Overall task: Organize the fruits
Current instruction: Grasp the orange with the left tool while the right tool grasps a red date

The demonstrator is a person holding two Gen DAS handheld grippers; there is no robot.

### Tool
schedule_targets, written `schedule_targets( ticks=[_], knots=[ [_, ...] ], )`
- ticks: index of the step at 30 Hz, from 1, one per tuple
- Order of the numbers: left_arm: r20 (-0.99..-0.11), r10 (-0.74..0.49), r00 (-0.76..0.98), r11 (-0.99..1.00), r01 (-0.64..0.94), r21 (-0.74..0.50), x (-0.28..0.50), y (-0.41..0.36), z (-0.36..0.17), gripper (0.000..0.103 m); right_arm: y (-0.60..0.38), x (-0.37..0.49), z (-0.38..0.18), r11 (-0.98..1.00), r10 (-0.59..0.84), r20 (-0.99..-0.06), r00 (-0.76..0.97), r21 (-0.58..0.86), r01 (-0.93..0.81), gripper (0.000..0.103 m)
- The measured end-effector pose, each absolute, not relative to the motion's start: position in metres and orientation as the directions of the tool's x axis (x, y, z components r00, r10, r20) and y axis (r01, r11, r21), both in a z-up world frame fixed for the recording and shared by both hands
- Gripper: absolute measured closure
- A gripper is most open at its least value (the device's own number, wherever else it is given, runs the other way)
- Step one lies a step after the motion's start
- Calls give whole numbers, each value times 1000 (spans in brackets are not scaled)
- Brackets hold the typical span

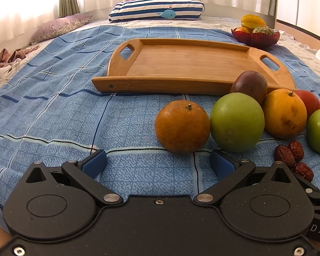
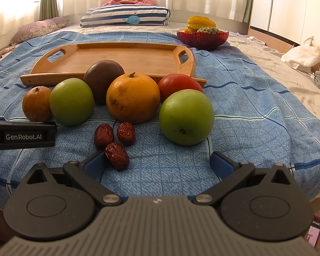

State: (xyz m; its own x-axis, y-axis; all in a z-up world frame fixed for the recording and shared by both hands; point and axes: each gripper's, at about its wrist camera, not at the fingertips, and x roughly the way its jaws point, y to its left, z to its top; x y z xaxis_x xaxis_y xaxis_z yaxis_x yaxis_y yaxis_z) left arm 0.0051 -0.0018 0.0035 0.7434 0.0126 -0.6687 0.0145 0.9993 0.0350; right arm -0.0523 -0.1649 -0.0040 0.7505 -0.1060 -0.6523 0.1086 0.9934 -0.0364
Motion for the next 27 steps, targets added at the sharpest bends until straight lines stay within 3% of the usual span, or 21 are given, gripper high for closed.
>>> schedule_targets(
  ticks=[20,27],
  knots=[
    [-672,35,740,999,-39,9,7,0,5,0,-161,-66,-3,989,-130,-584,801,-19,146,0],
    [-590,42,806,998,-57,-7,-2,4,18,0,-151,-79,1,992,-124,-542,831,-47,117,6]
  ],
)
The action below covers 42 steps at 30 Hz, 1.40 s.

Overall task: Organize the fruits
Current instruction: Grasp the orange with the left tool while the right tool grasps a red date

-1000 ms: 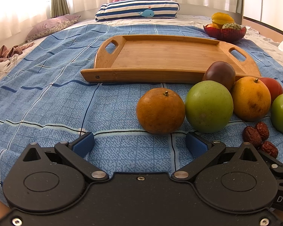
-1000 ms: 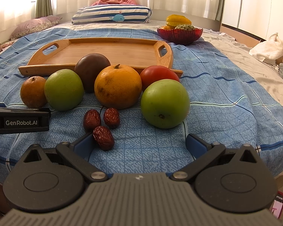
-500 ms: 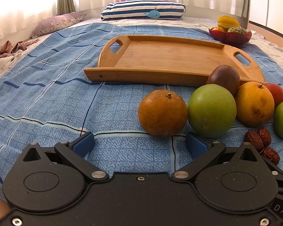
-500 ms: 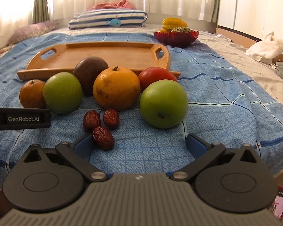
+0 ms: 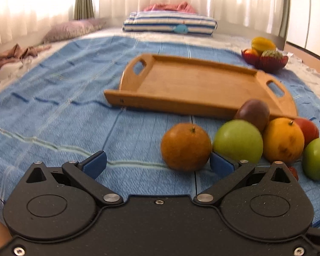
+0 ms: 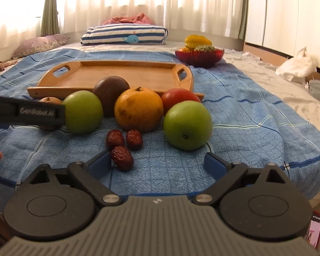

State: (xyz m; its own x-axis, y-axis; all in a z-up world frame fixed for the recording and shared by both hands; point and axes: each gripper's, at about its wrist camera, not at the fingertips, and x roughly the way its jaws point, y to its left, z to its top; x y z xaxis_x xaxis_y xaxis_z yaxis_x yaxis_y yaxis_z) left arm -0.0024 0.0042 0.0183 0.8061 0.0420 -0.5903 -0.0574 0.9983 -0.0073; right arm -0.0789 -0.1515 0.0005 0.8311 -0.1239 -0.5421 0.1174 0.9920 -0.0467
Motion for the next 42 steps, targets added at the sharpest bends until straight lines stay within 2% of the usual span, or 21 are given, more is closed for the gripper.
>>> schedule_targets(
  ticks=[8,13,17,22,24,30,36,42],
  knots=[
    [-524,28,851,999,-15,29,-7,0,27,1,-145,-90,4,996,-75,-511,856,1,88,29],
    [-531,-4,848,1000,-1,-8,-10,5,25,11,-139,-92,5,999,-39,-501,865,7,50,48],
    [-530,-22,848,1000,15,-19,-11,4,22,16,-134,-92,5,1000,-20,-503,864,7,28,58],
    [-520,-108,847,993,67,-96,-13,6,24,54,-133,-93,6,999,13,-506,863,42,9,77],
    [-518,-123,847,991,76,-110,-14,5,25,58,-133,-93,6,999,20,-504,863,53,8,79],
    [-520,-117,846,992,71,-106,-19,3,26,60,-136,-94,8,997,32,-499,866,79,8,79],
    [-501,-111,858,992,66,-107,-32,5,31,77,-140,-97,13,995,26,-483,875,93,21,79],
    [-497,-107,861,994,82,-72,-32,-1,28,70,-144,-95,12,994,18,-487,873,103,37,79]
  ],
)
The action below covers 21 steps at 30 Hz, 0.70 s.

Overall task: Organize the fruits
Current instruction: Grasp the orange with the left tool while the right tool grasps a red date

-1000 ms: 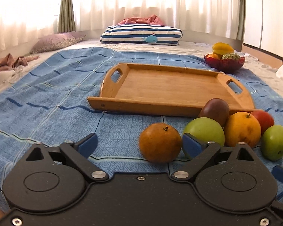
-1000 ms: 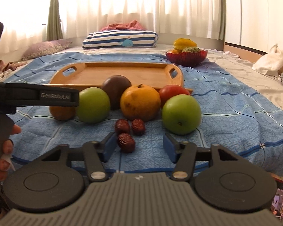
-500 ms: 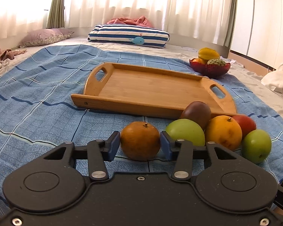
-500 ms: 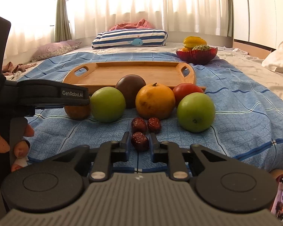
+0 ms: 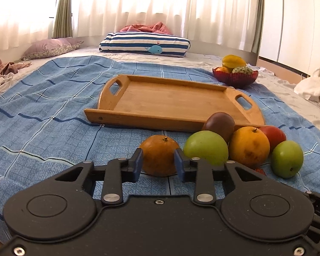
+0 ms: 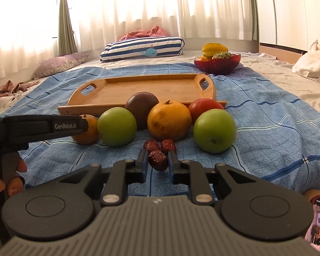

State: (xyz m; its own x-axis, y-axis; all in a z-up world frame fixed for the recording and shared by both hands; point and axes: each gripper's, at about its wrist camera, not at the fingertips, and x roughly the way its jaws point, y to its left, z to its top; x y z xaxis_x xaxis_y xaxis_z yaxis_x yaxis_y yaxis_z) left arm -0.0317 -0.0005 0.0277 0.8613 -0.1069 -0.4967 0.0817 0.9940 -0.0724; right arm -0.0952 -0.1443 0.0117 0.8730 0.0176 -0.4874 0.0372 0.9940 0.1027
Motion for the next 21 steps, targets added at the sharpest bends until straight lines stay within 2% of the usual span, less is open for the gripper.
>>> schedule_targets(
  ticks=[3,8,10,12,16,17,18,21],
  knots=[
    [-496,-96,863,995,74,-64,-29,-3,25,62,-145,-96,12,994,16,-489,872,102,39,79],
    [-497,-96,862,995,68,-75,-22,-3,20,56,-144,-94,12,994,15,-495,869,98,38,79],
    [-489,-86,868,994,45,-95,-17,1,18,44,-144,-93,12,995,15,-496,868,96,38,79],
    [-492,-91,866,990,25,-139,-11,8,16,40,-144,-93,12,995,14,-497,867,95,38,79],
    [-508,-160,847,958,10,-286,0,27,11,40,-144,-92,11,994,15,-497,868,98,39,79],
    [-509,-173,843,949,4,-316,1,31,11,43,-143,-92,11,994,14,-497,867,99,41,79],
    [-499,-184,847,943,8,-334,1,33,12,53,-143,-91,11,994,12,-497,868,99,43,79],
    [-473,-146,869,963,15,-269,-3,26,15,55,-144,-91,11,994,5,-495,869,97,49,79]
  ],
)
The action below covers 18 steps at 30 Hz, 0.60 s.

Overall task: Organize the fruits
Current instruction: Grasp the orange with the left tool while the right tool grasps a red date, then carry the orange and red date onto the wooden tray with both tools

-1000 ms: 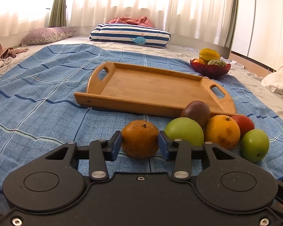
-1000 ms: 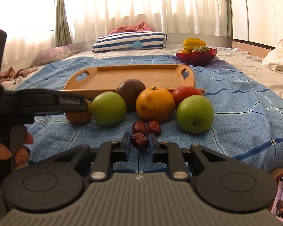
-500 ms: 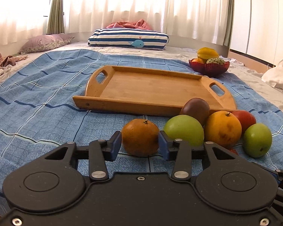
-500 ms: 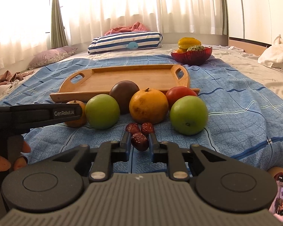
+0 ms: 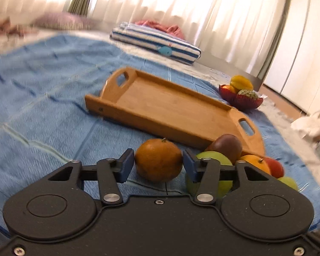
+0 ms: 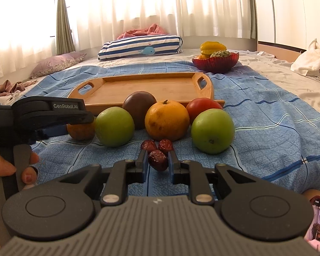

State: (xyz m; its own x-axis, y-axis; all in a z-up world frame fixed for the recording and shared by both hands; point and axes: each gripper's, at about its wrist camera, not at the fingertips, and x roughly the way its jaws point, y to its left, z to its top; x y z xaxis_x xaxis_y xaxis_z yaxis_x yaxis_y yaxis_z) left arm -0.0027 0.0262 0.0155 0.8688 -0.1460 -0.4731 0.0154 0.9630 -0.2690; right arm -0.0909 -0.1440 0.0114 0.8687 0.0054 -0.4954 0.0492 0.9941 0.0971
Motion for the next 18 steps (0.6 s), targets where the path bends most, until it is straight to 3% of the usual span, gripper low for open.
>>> schedule_targets(
  ticks=[3,11,18],
  knots=[
    [-469,-129,874,980,39,-196,0,14,16,54,-145,-89,11,994,2,-496,868,99,54,79],
    [-521,-216,826,923,-1,-385,23,30,5,53,-145,-89,17,993,5,-486,874,108,55,79],
    [-518,-175,837,945,-5,-328,15,28,14,53,-147,-90,23,991,5,-477,879,120,59,79]
  ],
)
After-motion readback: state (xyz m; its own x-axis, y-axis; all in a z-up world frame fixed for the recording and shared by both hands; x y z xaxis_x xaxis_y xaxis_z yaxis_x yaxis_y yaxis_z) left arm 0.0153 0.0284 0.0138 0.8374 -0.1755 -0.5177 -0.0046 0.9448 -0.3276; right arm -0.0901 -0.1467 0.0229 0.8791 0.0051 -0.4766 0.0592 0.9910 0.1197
